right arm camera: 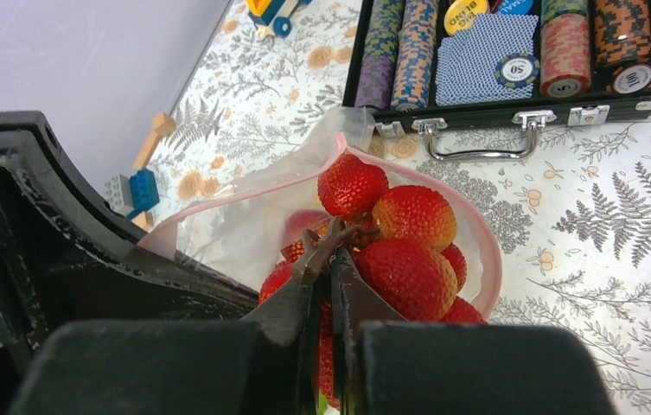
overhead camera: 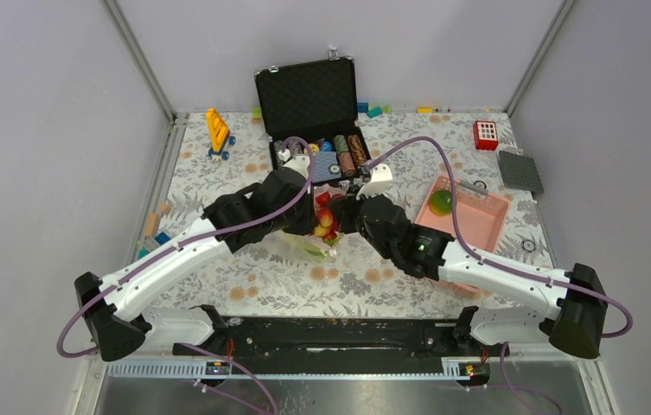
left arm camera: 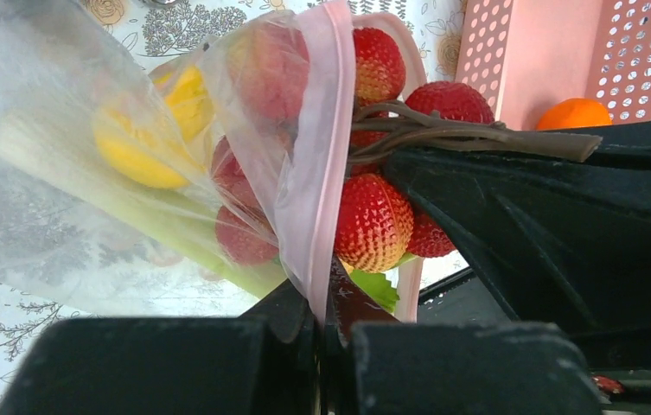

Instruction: Place the food in the zip-top bag and seal the zipper

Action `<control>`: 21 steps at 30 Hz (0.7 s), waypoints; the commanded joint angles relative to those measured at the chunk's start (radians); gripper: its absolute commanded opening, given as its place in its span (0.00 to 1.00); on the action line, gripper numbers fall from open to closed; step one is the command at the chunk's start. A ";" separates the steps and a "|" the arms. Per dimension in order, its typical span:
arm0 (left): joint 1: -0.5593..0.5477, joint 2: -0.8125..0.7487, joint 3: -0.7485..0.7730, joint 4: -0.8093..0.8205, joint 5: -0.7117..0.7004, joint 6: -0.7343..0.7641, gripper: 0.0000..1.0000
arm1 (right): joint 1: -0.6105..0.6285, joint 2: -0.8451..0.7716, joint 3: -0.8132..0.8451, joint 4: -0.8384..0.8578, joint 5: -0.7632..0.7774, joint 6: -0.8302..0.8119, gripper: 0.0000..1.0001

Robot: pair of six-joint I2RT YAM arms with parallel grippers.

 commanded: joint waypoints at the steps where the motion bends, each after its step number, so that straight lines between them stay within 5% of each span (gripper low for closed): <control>1: -0.020 -0.016 0.043 0.091 0.051 -0.018 0.00 | 0.031 0.024 0.022 0.176 0.131 0.061 0.00; 8: -0.034 -0.056 0.030 0.091 0.046 -0.025 0.00 | 0.033 0.039 0.071 0.189 0.266 -0.008 0.00; 15: -0.034 -0.053 0.044 0.062 -0.029 -0.048 0.00 | 0.046 0.022 -0.015 0.255 -0.021 0.105 0.00; 21: -0.033 -0.065 0.064 0.031 -0.065 -0.038 0.00 | 0.077 0.061 -0.032 0.181 -0.216 -0.057 0.00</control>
